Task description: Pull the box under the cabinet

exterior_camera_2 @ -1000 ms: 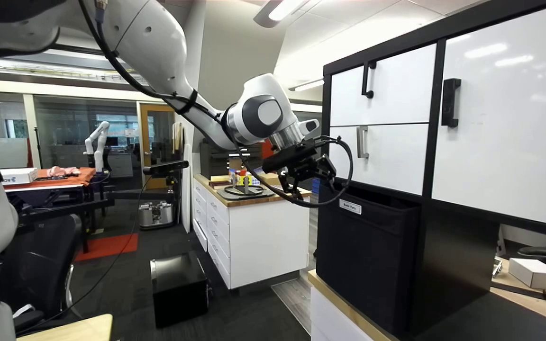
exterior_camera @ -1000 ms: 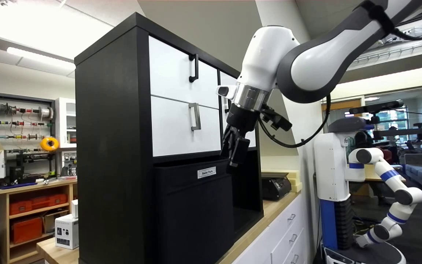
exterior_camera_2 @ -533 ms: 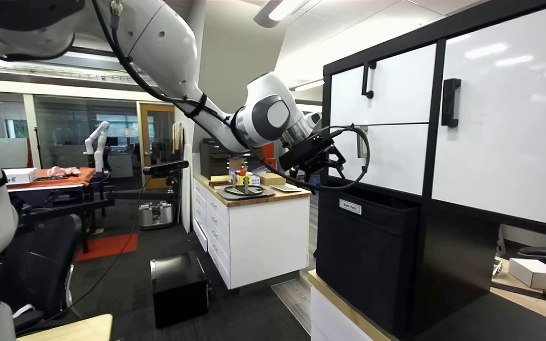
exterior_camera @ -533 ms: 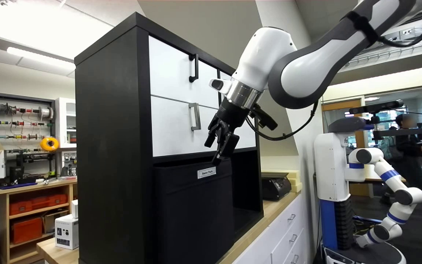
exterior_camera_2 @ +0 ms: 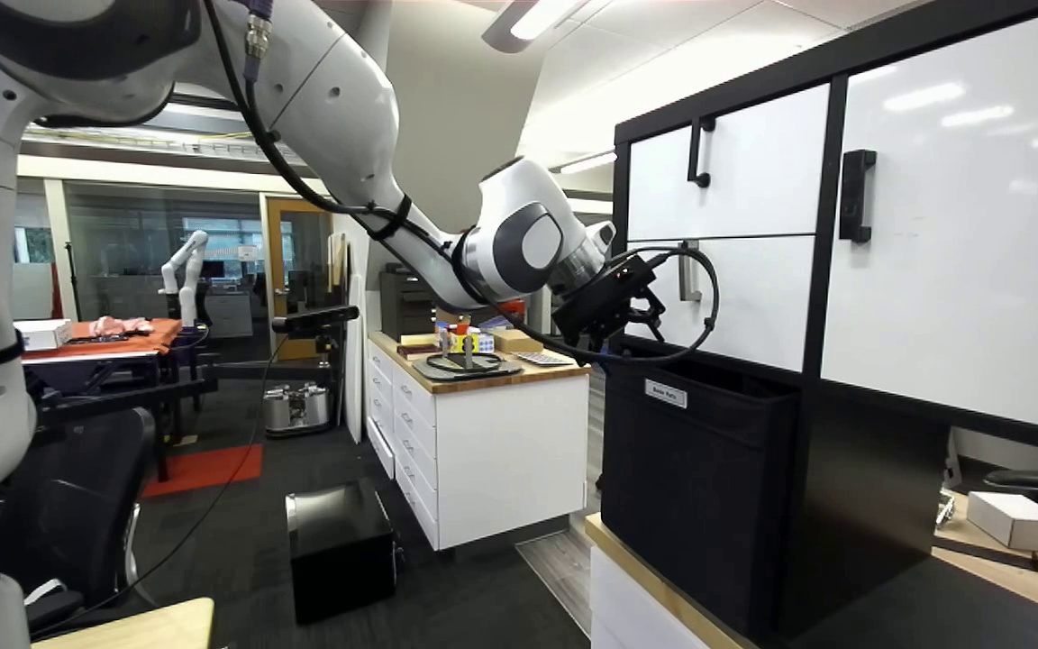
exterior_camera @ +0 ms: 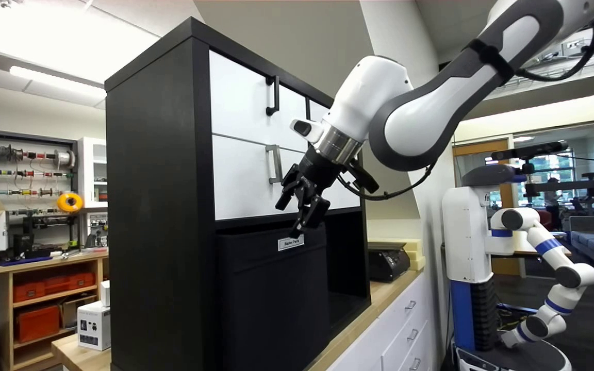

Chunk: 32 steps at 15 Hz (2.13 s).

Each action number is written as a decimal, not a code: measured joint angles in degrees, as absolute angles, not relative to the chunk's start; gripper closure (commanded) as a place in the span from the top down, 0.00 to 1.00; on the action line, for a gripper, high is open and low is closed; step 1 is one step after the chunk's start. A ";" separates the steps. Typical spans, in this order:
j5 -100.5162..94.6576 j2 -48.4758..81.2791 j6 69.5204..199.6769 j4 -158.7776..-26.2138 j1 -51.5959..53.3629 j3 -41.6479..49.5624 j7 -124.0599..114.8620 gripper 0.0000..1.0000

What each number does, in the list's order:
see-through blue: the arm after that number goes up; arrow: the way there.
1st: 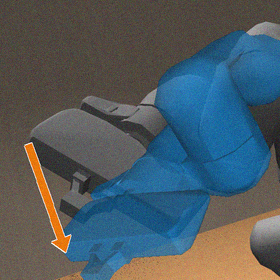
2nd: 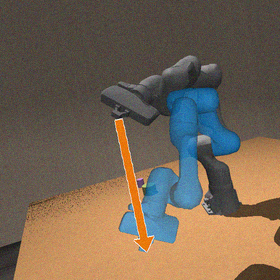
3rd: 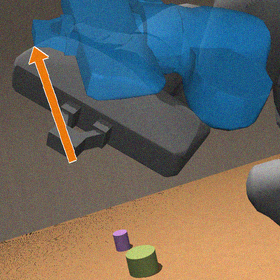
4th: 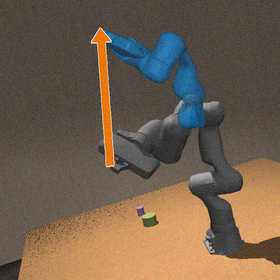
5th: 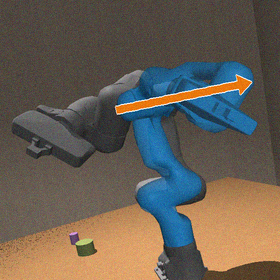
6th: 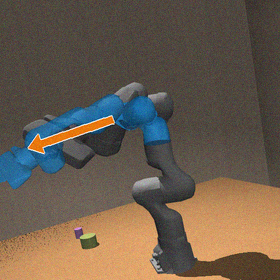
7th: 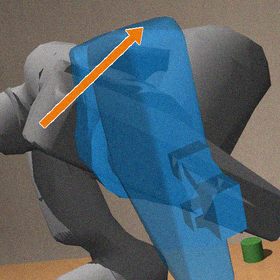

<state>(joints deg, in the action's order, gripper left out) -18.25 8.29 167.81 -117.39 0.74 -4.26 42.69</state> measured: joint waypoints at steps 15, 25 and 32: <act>-14.93 19.52 167.94 -110.19 -0.29 -6.29 53.66 0.54; -14.97 19.52 167.94 -109.66 -0.46 -6.41 54.16 0.06; -15.00 17.69 168.73 -112.60 -0.44 -6.56 55.32 0.05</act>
